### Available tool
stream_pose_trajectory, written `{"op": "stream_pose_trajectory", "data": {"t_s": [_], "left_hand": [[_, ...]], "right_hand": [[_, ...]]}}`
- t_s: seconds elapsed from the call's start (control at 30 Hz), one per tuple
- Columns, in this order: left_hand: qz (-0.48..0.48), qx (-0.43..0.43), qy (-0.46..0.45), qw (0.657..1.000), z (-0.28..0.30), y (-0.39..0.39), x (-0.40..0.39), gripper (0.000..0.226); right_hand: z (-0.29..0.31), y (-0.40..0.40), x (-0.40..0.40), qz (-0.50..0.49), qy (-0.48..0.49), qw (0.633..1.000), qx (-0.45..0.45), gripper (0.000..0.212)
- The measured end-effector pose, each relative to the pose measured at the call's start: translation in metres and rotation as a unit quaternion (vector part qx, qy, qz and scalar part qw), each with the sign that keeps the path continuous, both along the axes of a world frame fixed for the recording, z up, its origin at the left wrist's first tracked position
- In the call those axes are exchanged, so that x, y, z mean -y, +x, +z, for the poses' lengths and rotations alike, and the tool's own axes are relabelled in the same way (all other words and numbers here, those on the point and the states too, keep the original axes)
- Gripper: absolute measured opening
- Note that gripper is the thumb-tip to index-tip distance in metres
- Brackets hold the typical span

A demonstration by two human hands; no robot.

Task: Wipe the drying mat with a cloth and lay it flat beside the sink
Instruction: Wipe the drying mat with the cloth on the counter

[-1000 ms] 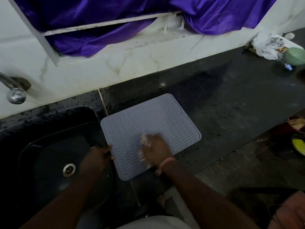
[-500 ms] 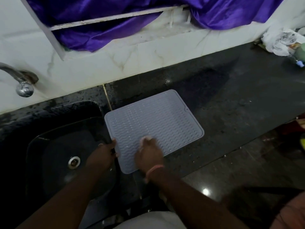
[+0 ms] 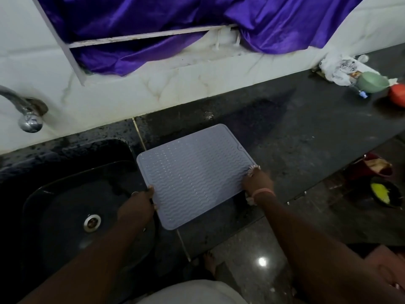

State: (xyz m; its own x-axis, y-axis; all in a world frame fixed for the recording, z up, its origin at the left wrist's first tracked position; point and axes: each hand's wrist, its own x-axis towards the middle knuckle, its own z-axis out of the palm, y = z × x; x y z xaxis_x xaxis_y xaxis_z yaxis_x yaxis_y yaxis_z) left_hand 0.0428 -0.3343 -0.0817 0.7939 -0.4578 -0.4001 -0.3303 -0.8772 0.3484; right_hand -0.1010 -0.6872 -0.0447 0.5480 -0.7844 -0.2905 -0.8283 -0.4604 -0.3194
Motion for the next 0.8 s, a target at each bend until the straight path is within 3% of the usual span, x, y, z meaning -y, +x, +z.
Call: {"op": "stream_pose_trajectory", "data": {"t_s": [0.07,0.13,0.23,0.33,0.43,0.53,0.6,0.67,0.7,0.77,0.8], "left_hand": [[-0.004,0.000,0.005,1.000,0.001,0.000,0.001,0.065],[-0.016,-0.005,0.005,1.000,-0.004,0.001,-0.001,0.068],[0.017,-0.011,-0.019,1.000,-0.006,0.004,-0.001,0.063],[0.044,-0.032,-0.048,0.997,-0.009,0.007,0.000,0.078],[0.062,-0.015,-0.029,0.998,0.006,0.001,0.002,0.059],[0.084,0.005,-0.075,0.994,0.027,0.001,0.017,0.025],[0.181,-0.098,-0.214,0.955,0.056,-0.002,0.039,0.024],[0.281,-0.294,-0.335,0.850,0.078,-0.004,0.064,0.026],[0.292,-0.351,-0.376,0.806,0.085,-0.005,0.073,0.025],[0.278,-0.361,-0.406,0.792,0.092,-0.008,0.086,0.025],[0.285,-0.355,-0.414,0.788,0.093,-0.009,0.090,0.025]], "right_hand": [[-0.002,0.000,-0.048,-0.026,0.035,0.998,0.034,0.052],[-0.011,0.000,-0.107,0.013,0.050,0.995,0.080,0.053],[-0.007,-0.004,-0.189,0.162,0.111,0.977,0.080,0.050],[0.016,-0.001,-0.225,0.273,0.237,0.930,0.064,0.032],[0.036,0.018,-0.201,0.142,0.405,0.893,0.134,0.023],[0.047,0.038,-0.153,-0.048,0.528,0.817,0.228,0.010],[0.051,0.048,-0.129,-0.121,0.567,0.775,0.250,0.017],[0.050,0.053,-0.117,-0.140,0.643,0.706,0.262,0.029],[0.048,0.055,-0.115,-0.133,0.668,0.683,0.264,0.031],[0.044,0.057,-0.113,-0.111,0.670,0.686,0.260,0.032],[0.041,0.058,-0.112,-0.090,0.650,0.708,0.262,0.032]]}}
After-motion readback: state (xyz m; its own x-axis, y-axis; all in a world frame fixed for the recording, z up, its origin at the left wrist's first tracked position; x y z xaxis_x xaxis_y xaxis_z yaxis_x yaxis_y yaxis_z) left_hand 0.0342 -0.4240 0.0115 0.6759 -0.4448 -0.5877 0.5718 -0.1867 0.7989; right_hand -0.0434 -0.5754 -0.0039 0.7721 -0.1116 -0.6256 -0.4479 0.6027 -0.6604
